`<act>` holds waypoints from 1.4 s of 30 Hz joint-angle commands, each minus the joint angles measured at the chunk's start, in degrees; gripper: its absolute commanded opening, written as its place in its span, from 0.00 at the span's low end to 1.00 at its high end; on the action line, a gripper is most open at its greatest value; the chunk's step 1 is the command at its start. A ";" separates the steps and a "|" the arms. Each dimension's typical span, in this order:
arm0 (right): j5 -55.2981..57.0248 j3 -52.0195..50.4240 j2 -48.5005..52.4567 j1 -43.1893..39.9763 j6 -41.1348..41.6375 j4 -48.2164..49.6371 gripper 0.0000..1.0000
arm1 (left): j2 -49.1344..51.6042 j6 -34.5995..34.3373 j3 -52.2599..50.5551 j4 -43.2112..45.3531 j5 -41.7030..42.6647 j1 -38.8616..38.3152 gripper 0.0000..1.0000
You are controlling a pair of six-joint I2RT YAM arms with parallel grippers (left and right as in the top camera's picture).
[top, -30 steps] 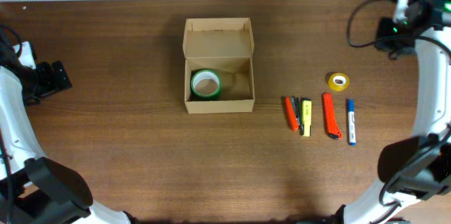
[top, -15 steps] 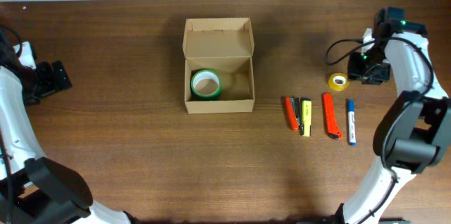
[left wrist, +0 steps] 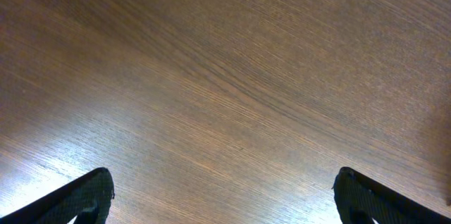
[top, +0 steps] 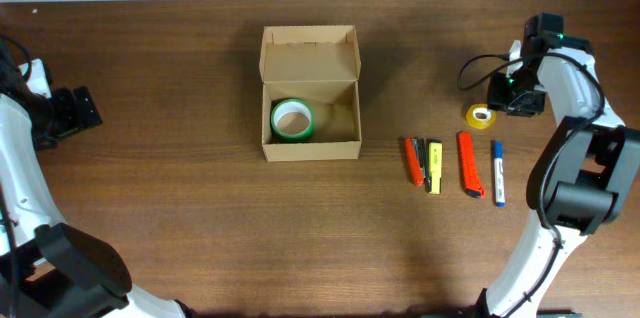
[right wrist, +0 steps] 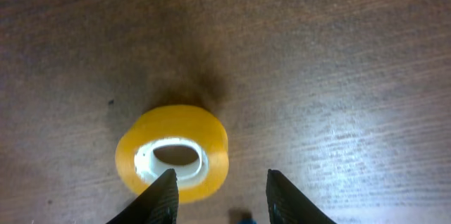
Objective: Pack container
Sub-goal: 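Grasp the small yellow tape roll with the right gripper, then carry the yellow tape into the box and drop it inside the green roll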
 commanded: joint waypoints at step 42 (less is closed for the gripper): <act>-16.94 21.05 -12.83 7.56 -7.91 -8.22 0.04 | 0.52 1.11 -0.17 0.09 0.46 0.22 0.99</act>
